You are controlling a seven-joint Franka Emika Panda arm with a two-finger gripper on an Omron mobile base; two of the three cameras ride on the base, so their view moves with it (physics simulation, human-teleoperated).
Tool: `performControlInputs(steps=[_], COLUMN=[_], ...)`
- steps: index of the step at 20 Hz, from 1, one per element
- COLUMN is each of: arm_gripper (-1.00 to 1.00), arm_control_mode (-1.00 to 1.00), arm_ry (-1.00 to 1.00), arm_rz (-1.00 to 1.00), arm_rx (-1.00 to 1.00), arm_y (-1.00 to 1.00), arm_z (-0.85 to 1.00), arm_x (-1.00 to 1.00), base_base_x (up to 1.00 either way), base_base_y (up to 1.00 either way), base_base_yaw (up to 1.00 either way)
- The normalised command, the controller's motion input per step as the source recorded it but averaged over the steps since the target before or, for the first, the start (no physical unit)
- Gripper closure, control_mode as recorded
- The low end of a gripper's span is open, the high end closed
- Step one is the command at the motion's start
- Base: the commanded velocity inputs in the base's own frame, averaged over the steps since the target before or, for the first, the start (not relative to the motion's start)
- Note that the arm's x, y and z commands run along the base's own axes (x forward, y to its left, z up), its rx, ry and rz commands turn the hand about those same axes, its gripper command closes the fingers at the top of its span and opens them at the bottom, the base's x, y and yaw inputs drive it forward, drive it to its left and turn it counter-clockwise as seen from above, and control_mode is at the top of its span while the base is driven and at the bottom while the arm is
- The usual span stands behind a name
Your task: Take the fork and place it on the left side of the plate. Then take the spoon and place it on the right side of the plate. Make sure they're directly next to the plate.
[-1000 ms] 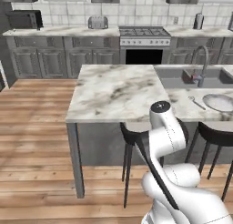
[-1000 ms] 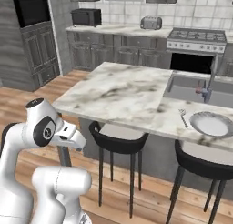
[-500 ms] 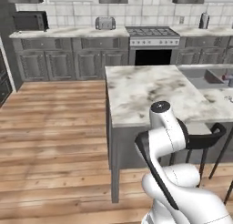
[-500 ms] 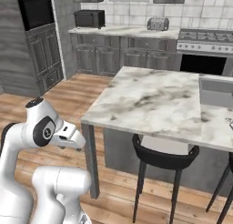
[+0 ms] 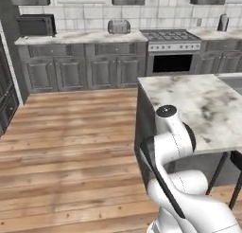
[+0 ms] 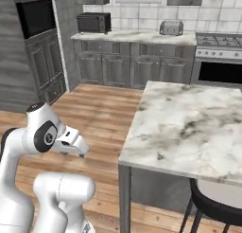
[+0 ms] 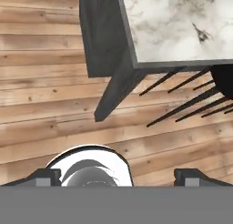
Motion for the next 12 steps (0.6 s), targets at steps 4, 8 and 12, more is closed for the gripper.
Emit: performControlInputs(steps=[4,8,12], arm_gripper=[-1.0,-1.0,-1.0], arm_control_mode=[1.0,1.0,1.0], arm_ry=[0.0,0.0,0.0], arm_rz=[0.0,0.0,0.0], arm_rx=[0.0,0.0,0.0], arm_y=[0.0,0.0,0.0], arm_z=[0.0,0.0,0.0], arm_x=[0.0,0.0,0.0], base_base_x=[1.0,1.0,1.0], base_base_y=[0.76,0.74,0.58], base_base_yaw=[-0.1,-0.06,0.01])
